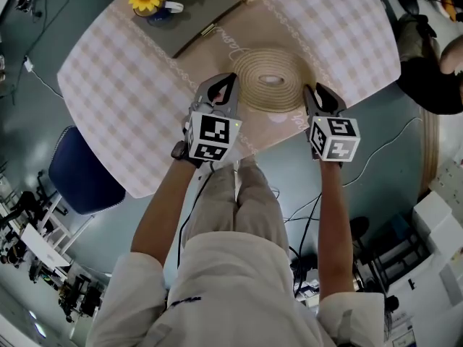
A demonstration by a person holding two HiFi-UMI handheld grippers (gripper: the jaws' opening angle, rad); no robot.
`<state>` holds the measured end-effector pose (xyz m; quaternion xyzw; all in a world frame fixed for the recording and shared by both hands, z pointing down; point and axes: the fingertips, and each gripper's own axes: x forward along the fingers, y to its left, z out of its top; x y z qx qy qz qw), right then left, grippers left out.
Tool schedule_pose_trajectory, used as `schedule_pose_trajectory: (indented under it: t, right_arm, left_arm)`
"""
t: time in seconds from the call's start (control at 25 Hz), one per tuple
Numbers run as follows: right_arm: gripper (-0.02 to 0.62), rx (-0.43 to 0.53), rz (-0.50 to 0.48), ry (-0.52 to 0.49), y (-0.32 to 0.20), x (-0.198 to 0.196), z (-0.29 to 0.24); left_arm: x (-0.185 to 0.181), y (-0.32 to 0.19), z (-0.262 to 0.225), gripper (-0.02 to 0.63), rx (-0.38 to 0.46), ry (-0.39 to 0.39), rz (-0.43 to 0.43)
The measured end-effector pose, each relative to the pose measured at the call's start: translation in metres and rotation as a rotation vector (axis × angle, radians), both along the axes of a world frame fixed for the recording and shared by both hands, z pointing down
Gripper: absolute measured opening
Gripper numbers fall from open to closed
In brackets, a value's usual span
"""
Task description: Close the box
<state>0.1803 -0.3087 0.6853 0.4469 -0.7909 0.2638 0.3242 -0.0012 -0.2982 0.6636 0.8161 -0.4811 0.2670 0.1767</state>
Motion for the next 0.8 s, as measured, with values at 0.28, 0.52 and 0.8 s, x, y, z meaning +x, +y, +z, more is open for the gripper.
schedule_pose_trajectory:
  t: [0.28, 0.52, 0.8]
  right_arm:
    - [0.120, 0.309, -0.343, 0.459, 0.007, -0.012, -0.009]
    - [0.117, 0.223, -0.326, 0.390, 0.003, -0.013, -0.004]
    - [0.123, 0.027, -0.305, 0.309, -0.003, -0.013, 0.007]
  left_arm:
    - [0.002, 0.002, 0.002, 0.003, -0.015, -0.020, 0.022]
    - [-0.001, -0.001, 0.001, 0.003, -0.012, -0.005, 0.009]
    - [-0.001, -0.002, 0.004, 0.002, -0.019, 0.007, -0.001]
